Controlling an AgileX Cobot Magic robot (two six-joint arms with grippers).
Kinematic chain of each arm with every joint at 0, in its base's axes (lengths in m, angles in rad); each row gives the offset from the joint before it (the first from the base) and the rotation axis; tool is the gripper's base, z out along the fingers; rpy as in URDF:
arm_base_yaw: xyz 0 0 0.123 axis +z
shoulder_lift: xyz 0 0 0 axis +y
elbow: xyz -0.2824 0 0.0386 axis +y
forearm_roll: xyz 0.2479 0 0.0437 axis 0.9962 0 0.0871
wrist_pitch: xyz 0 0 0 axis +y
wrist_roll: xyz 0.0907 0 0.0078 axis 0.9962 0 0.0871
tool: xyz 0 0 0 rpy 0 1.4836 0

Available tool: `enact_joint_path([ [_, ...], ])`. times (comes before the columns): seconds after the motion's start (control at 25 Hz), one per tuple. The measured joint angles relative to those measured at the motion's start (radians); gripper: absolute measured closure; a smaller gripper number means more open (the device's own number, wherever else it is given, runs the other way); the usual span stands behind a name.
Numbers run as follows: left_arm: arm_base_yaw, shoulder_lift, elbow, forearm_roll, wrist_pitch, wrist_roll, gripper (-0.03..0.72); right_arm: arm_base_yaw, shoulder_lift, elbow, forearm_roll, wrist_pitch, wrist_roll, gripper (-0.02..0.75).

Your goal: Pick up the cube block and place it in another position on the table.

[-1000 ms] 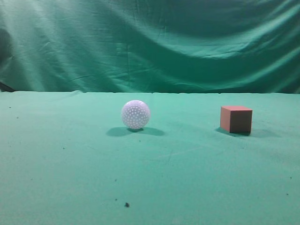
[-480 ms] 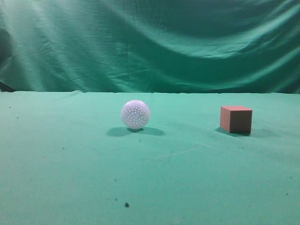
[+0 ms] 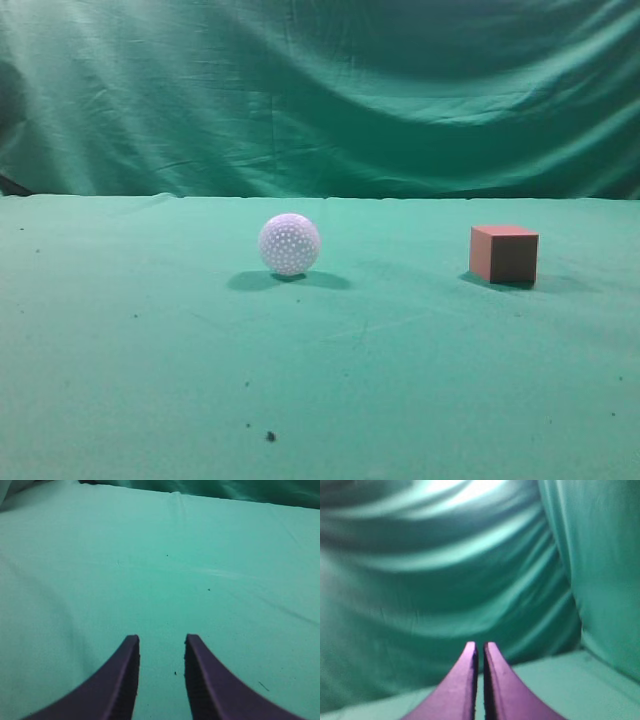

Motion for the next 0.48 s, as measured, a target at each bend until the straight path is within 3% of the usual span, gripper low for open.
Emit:
enact_joint_path([
  [0.12,0.0,0.0,0.0,0.0,0.0,0.0,0.426,0.0,0.0,-0.053,0.009,0.045,-0.009,0.738],
  [0.36,0.0,0.0,0.0,0.0,0.0,0.0,0.426,0.0,0.135,-0.418,0.003,0.628,-0.044,0.738],
  [0.48,0.0,0.0,0.0,0.0,0.0,0.0,0.426,0.0,0.23,-0.484,-0.003,0.768,-0.046,0.738],
])
